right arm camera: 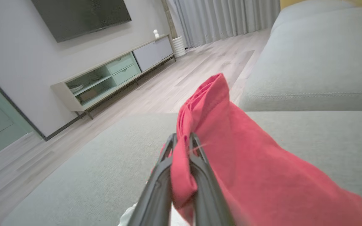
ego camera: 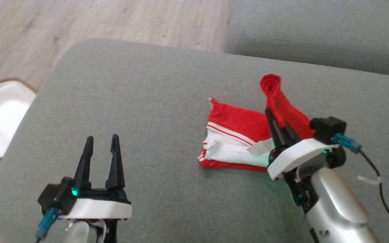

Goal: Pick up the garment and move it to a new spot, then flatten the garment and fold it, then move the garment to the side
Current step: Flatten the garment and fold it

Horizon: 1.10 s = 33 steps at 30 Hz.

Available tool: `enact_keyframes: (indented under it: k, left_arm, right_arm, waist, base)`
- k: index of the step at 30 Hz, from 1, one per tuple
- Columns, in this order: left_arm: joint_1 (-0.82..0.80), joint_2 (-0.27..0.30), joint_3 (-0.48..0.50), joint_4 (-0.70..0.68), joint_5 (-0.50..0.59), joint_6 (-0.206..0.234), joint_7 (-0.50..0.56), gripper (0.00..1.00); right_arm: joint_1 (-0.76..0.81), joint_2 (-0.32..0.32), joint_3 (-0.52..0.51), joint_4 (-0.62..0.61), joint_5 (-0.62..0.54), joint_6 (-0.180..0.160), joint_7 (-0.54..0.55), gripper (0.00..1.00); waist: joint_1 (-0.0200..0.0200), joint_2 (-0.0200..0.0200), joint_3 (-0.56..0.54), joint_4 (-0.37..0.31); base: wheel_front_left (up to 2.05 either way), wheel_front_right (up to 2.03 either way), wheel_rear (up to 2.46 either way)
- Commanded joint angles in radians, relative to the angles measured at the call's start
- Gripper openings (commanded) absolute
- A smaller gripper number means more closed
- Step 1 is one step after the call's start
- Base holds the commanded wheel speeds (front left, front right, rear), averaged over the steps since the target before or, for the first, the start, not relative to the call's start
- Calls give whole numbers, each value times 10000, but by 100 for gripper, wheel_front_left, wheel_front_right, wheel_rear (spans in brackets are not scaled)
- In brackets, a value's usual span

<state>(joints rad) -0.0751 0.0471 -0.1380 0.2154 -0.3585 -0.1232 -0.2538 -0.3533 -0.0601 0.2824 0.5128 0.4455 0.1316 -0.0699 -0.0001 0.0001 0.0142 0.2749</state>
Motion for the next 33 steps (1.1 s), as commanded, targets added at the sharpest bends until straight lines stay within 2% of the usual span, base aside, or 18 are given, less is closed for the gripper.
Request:
enact_keyframes:
  k: [1, 9, 20, 21, 22, 29, 33]
  left_arm:
    - [-329, 32, 247, -335, 7, 25, -80, 100]
    - [-466, 32, 103, -298, -27, 21, -80, 100]
    - [-594, 32, -31, -112, 32, -21, -80, 100]
    - [-590, 32, -52, -91, 23, -21, -80, 100]
    - [-587, 32, -67, -75, 19, -22, -80, 100]
    - [-594, 32, -43, -73, 108, -20, -80, 100]
    - [-620, 32, -21, -222, 69, -9, -80, 100]
  right_arm:
    - [-258, 97, 351, -217, 111, -9, -47, 0]
    - [-678, 98, 894, 948, 694, -9, -423, 0]
    - [-1212, 98, 2301, 2043, 1736, -9, -1119, 0]
    - [-1241, 98, 2422, 2172, 1781, -9, -1146, 18]
    - [-1271, 98, 2537, 2327, 1790, -9, -1168, 100]
    - [-1333, 98, 4206, 1670, 2792, -9, -1320, 100]
    - [-1669, 98, 4043, 1948, 2545, -9, -1646, 100]
  waist:
    - [1, -1, 122, 328]
    - [1, -1, 585, 1068]
    - [1, -1, 767, 1441]
    - [1, -1, 764, 1446]
    - [1, -1, 760, 1446]
    - [1, -1, 712, 1165]
    - [1, -1, 673, 791]
  base:
    - [0, 0, 0]
    - [0, 0, 0]
    - [0, 0, 0]
    - [0, 0, 0]
    - [0, 0, 0]
    - [0, 0, 0]
    - [0, 0, 0]
